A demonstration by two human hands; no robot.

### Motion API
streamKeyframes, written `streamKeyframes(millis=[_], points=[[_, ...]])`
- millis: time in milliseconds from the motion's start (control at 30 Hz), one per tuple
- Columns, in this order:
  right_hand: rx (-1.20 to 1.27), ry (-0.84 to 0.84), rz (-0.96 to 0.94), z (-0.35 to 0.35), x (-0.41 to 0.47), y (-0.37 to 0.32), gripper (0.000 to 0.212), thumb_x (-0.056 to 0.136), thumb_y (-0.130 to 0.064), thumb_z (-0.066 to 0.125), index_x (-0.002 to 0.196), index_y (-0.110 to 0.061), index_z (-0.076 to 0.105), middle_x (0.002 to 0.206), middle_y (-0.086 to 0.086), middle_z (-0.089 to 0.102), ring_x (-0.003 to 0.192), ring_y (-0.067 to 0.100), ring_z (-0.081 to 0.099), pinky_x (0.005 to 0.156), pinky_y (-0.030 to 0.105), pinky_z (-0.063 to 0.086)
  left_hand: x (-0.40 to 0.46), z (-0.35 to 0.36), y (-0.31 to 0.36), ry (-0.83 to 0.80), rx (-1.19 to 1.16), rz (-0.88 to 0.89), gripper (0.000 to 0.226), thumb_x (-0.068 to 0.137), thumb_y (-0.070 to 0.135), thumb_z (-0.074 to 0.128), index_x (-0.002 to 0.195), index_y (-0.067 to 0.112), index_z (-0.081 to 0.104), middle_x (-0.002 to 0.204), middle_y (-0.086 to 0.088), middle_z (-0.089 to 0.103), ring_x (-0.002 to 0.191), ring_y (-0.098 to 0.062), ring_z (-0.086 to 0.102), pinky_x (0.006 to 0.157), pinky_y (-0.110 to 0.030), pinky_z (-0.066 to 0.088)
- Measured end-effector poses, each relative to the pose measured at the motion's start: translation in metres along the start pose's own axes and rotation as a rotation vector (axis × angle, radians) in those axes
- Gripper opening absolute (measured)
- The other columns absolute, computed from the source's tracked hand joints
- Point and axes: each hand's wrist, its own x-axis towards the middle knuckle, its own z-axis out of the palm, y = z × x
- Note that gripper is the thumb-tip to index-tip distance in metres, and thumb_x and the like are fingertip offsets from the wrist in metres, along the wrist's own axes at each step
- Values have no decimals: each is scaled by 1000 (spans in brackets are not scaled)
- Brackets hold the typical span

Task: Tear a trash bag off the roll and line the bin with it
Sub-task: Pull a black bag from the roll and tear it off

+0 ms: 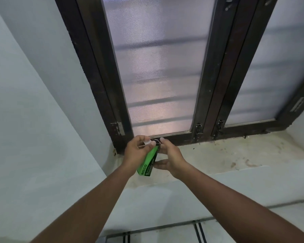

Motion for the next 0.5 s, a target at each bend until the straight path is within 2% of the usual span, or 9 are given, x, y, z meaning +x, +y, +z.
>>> streamKeyframes(millis=[67,133,200,267,333,367,433,500], points=[[50,8,13,0,3,-1,40,103,-46,56,119,-13,72,117,13,76,86,45,78,86,55,63,0,-1,-2,-15,22,49,13,90,40,77,101,35,72,110,2,76,103,-17,74,94,-48,61],[101,20,35,0,5,-3,35,105,-36,57,120,-8,71,118,17,75,90,42,78,84,54,64,2,1,-5,-39,58,89,20,91,43,74,108,33,74,116,0,73,108,-16,72,96,-45,60],[196,26,63,1,5,-5,27,105,-23,56,118,-3,68,116,20,75,97,35,76,77,50,66,1,4,-3,-89,117,96,30,93,39,74,122,30,72,116,7,74,112,-9,69,92,-27,56],[280,21,122,4,3,-6,17,104,-15,54,109,-4,66,94,15,78,92,32,73,80,50,63,-1,6,-2,-126,185,94,45,90,34,79,133,35,65,113,20,69,106,4,63,85,-12,46],[280,2,206,5,1,-7,12,102,-16,55,101,-10,66,66,6,73,85,31,73,94,50,57,2,5,-6,-144,254,107,61,84,34,85,140,38,60,115,21,66,104,5,61,85,-13,44],[252,-3,234,5,1,-6,11,99,-17,57,97,-13,67,61,3,70,86,28,73,100,49,53,5,4,-7,-146,304,115,67,81,36,86,142,36,59,120,17,67,108,0,62,89,-18,46],[214,-13,264,4,1,-7,11,95,-18,60,93,-15,70,71,2,68,95,24,74,106,49,49,10,0,-7,-147,387,134,72,79,38,87,145,35,58,124,13,69,114,-9,64,93,-28,50],[187,-11,273,0,3,-8,11,95,-17,62,90,-14,72,101,6,70,107,25,72,103,49,51,14,-3,-4,-162,410,147,71,80,39,87,144,35,58,119,13,69,111,-10,64,91,-30,52]])
